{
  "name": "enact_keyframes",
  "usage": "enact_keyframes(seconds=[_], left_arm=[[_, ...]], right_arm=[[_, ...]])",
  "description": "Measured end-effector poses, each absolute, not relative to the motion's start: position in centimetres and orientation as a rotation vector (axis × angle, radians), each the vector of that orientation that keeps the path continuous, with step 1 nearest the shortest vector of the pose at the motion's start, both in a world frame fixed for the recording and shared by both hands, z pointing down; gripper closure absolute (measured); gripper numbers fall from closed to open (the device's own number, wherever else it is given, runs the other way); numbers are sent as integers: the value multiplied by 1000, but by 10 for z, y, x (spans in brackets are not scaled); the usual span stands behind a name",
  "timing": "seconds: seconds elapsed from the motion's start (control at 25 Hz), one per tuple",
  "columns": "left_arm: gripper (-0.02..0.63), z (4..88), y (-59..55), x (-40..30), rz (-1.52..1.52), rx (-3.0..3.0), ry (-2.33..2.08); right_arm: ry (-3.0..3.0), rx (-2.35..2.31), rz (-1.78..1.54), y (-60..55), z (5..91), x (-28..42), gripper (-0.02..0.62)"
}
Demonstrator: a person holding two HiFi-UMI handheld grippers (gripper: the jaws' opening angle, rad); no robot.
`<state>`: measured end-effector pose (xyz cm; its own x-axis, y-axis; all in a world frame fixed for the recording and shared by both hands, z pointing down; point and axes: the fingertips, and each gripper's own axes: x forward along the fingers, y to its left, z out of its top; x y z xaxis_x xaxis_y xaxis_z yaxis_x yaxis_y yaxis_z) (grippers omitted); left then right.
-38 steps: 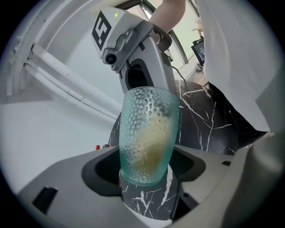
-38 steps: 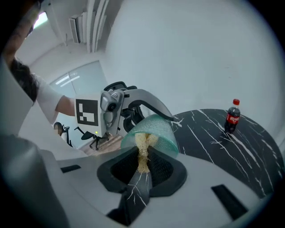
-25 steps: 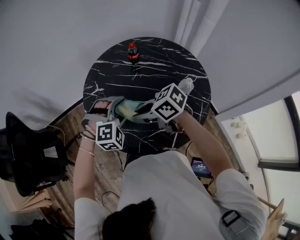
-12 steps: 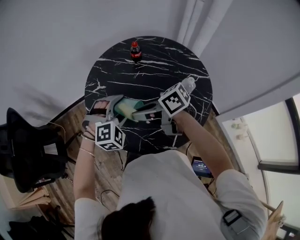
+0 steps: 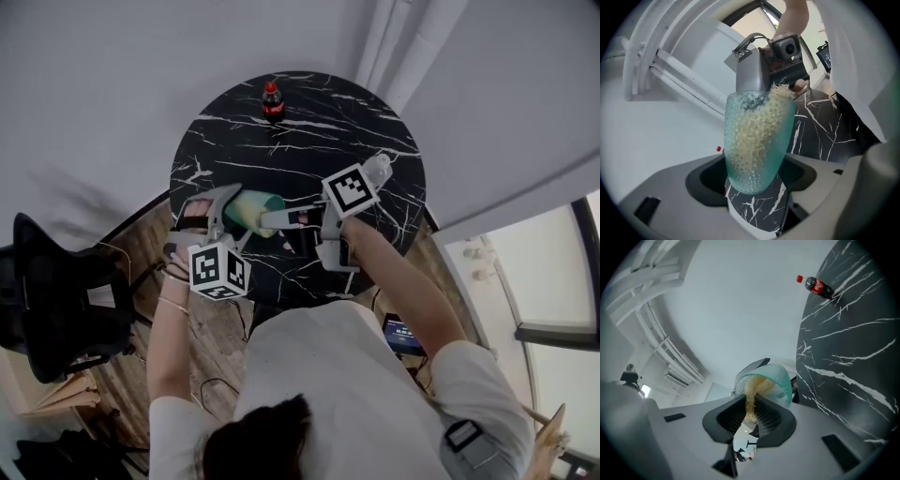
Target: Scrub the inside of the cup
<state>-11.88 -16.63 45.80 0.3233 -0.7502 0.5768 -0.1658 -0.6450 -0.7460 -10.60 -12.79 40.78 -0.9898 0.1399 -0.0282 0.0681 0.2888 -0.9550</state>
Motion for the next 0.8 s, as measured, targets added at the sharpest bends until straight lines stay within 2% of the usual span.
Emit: enact_keyframes(seconds=[0.8], left_arm=[[279,442,-179,-136,-1200,-1992,1078]], right_arm=[[-2194,-35,2600,-156,394,-115,528]])
